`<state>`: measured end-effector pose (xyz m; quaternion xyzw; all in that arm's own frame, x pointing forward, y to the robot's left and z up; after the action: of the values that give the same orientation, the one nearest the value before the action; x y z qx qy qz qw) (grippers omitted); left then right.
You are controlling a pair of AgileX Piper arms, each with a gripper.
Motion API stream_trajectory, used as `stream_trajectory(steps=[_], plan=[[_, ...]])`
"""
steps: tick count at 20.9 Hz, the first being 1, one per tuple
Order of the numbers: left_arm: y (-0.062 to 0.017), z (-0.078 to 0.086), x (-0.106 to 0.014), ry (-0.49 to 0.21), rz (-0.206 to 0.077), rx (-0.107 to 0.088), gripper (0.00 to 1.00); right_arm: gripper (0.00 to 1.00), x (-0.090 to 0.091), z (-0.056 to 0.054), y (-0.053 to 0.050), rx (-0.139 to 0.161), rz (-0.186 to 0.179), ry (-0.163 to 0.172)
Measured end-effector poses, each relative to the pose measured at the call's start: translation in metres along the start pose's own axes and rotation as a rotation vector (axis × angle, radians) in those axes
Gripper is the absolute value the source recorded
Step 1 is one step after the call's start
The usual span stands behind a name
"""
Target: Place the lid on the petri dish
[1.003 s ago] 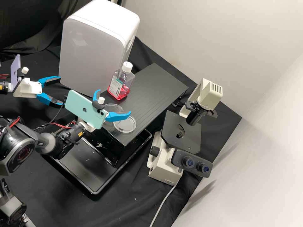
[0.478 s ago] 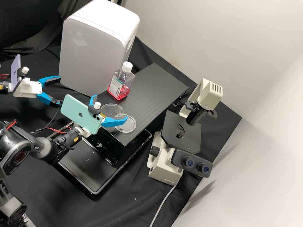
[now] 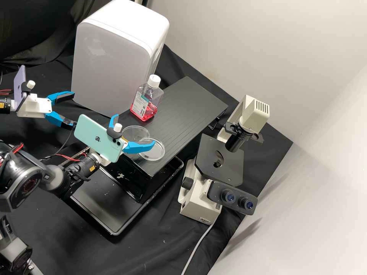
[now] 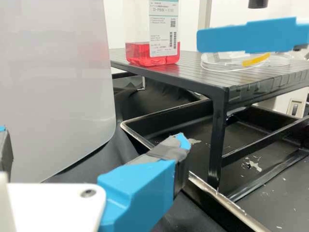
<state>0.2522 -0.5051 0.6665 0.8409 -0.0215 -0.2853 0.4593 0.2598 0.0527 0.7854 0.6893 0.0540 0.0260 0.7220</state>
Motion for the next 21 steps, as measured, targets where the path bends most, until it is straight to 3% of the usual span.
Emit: stream_trajectory(steps=[15, 16, 21], plan=[[-0.0009, -0.0015, 0.0002, 0.014, -0.001, -0.006, 1.00, 1.00, 0.0034, 0.0044, -0.0070, 0.006, -0.018, -0.025], [-0.0009, -0.0015, 0.0002, 0.014, -0.001, -0.006, 1.00, 0.00, 0.0034, 0.0044, -0.0070, 0.006, -0.018, -0.025], [-0.0021, -0.0018, 0.0004, 0.015, -0.005, -0.006, 1.00, 0.00, 0.0035, 0.0047, -0.0072, 0.006, -0.019, -0.026]])
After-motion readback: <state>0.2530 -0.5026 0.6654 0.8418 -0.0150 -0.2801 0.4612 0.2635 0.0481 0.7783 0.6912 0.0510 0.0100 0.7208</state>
